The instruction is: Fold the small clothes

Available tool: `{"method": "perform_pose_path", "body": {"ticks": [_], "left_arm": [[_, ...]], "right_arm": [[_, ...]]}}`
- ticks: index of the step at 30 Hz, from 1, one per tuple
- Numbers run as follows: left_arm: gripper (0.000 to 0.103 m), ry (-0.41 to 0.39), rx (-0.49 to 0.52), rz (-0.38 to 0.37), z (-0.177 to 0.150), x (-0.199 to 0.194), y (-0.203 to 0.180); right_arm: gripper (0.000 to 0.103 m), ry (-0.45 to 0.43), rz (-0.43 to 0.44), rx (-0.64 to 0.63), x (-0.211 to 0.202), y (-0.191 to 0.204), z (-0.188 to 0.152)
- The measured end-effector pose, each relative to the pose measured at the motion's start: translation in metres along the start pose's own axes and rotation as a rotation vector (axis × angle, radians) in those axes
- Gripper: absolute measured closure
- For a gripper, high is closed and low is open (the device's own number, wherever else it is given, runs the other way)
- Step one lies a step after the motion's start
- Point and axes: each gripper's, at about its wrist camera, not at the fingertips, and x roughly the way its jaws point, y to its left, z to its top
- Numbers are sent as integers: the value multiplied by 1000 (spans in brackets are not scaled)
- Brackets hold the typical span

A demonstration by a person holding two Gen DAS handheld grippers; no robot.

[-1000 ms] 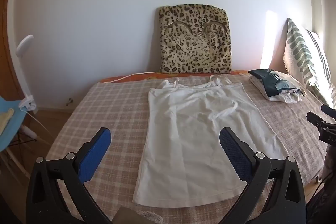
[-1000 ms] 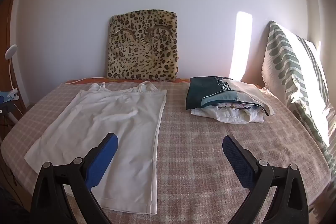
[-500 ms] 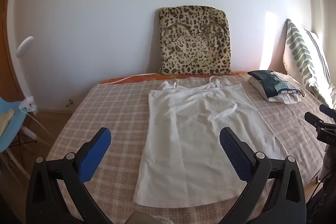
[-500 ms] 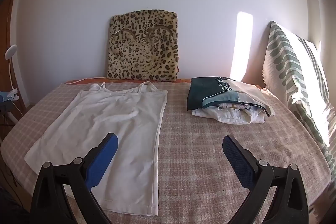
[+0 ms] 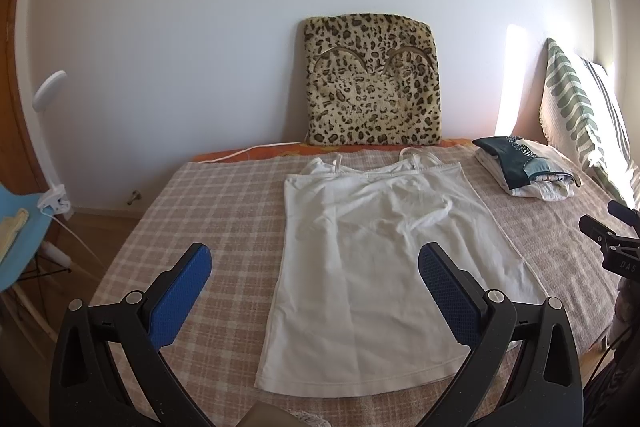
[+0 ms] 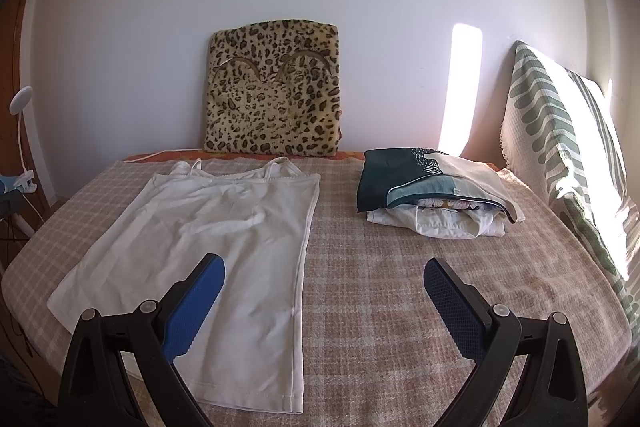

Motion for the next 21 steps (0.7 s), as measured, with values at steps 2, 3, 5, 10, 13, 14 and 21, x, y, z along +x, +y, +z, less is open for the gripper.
{"method": "perform_pose_path", "body": {"ticks": [2, 3, 5, 10, 13, 14, 21], "left_arm": [[0, -1, -1, -1, 1, 0, 0], [0, -1, 0, -1, 1, -1, 0], [0, -2, 2, 1, 2, -1, 0], [0, -6, 1, 1, 3, -1, 1], [0, -6, 1, 1, 3, -2, 1], [0, -7, 1, 2, 4, -2, 1], [0, -9, 0, 3, 3, -2, 0]], "right_arm": [[2, 0, 1, 1, 0, 0, 0], [2, 0, 1, 1, 0, 1, 1], [2, 0, 0, 0, 0, 1, 1], [2, -2, 1, 0, -1, 1, 1], [2, -2, 1, 0, -1, 2, 4], [2, -2, 1, 0, -1, 2, 4], [2, -4, 1, -1, -2, 2, 4]]}}
